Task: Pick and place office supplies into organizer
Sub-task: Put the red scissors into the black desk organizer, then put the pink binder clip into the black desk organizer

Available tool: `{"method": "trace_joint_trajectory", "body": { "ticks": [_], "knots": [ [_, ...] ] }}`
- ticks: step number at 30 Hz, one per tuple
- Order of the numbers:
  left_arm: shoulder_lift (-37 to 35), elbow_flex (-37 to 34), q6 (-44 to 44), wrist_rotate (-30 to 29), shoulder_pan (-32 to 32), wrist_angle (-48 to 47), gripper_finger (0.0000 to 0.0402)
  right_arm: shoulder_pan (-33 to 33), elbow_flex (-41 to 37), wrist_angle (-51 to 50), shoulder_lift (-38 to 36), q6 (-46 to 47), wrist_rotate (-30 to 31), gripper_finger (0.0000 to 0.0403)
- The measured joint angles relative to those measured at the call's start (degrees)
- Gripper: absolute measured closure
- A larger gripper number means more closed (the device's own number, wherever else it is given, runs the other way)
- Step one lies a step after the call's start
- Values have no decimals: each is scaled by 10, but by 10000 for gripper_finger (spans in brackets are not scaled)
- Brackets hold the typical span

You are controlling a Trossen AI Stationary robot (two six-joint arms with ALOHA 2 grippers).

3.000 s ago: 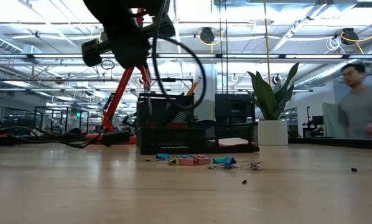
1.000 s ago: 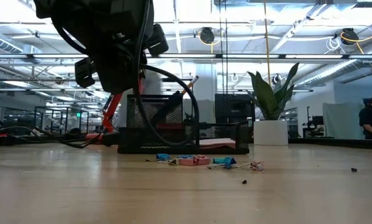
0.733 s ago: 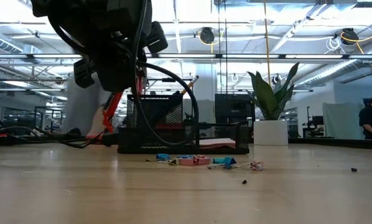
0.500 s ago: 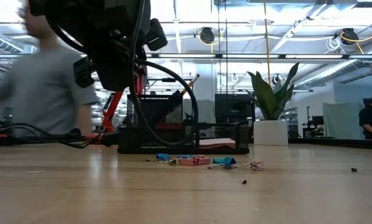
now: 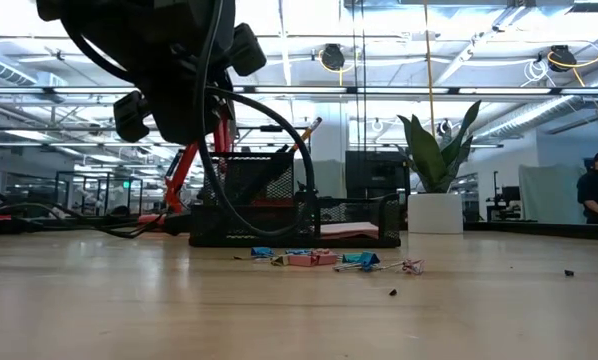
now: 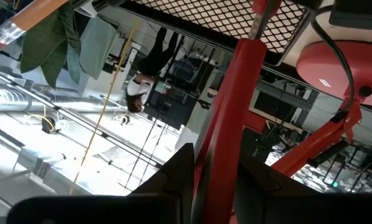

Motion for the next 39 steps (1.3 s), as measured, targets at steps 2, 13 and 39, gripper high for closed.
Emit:
{"method": "trace_joint_trajectory", "body": {
  "ticks": [2,13,39],
  "knots": [
    [0,0,-12,-6,-1,0,293,0,0,0,0,0,0,222],
    [0,0,-44,-49,-10,-15,166,0,0,1,0,7,0,222],
    [0,113,-112,-69,-88,-178,178,1,0,2,0,15,-2,222]
  ]
}}
